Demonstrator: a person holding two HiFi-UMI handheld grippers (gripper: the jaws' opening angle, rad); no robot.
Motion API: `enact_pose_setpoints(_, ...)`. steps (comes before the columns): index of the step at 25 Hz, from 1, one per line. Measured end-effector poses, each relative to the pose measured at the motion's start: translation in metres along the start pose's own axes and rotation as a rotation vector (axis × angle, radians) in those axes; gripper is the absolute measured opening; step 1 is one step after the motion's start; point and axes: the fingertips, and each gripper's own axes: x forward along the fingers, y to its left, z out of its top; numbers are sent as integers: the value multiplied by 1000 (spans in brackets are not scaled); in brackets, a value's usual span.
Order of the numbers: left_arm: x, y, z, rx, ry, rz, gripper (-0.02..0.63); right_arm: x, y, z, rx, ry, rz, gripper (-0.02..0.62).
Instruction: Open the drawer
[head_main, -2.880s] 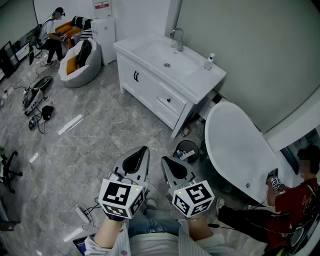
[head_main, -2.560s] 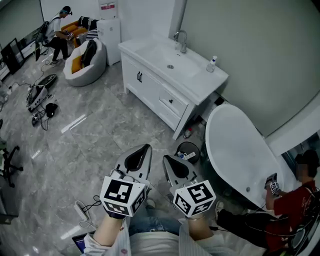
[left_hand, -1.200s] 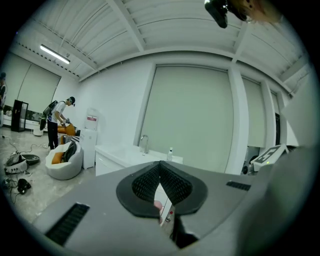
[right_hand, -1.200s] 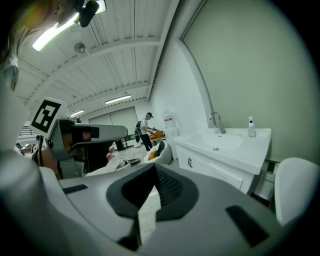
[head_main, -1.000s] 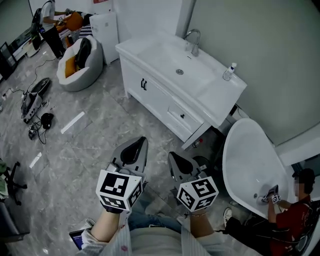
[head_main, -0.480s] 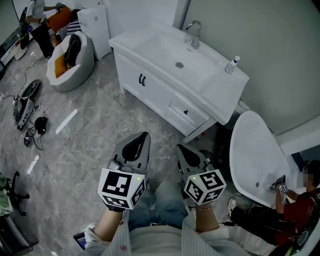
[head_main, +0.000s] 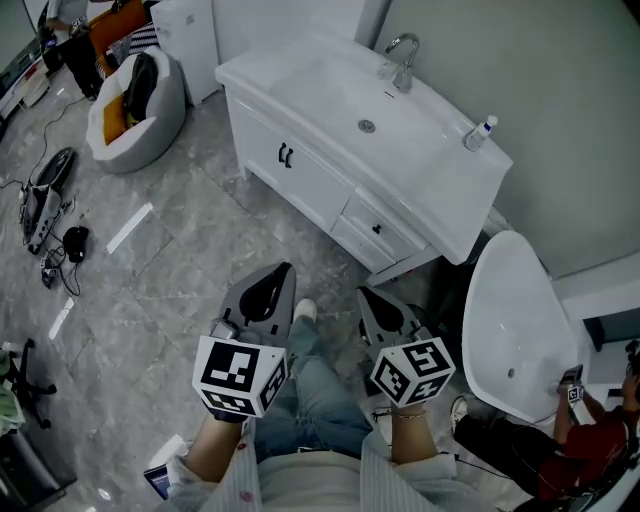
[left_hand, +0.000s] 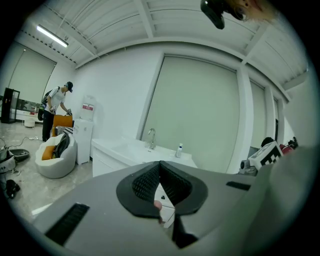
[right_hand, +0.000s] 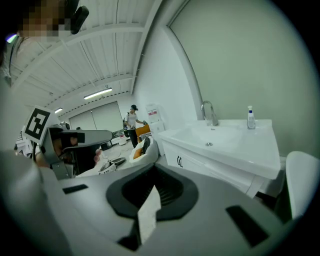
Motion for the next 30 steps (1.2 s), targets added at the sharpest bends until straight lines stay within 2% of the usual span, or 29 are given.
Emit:
enact_pose_setpoints(11, 106, 36, 54, 23, -11, 12, 15, 85, -67, 71, 5, -12, 9, 9)
enact_pose_setpoints(19, 186, 36, 85, 49, -27, -24, 15, 127, -126, 116, -10, -36, -16, 9)
enact_pose_setpoints(30, 248, 22, 95, 74, 0, -110, 15, 140, -170, 133, 20, -41, -66, 9)
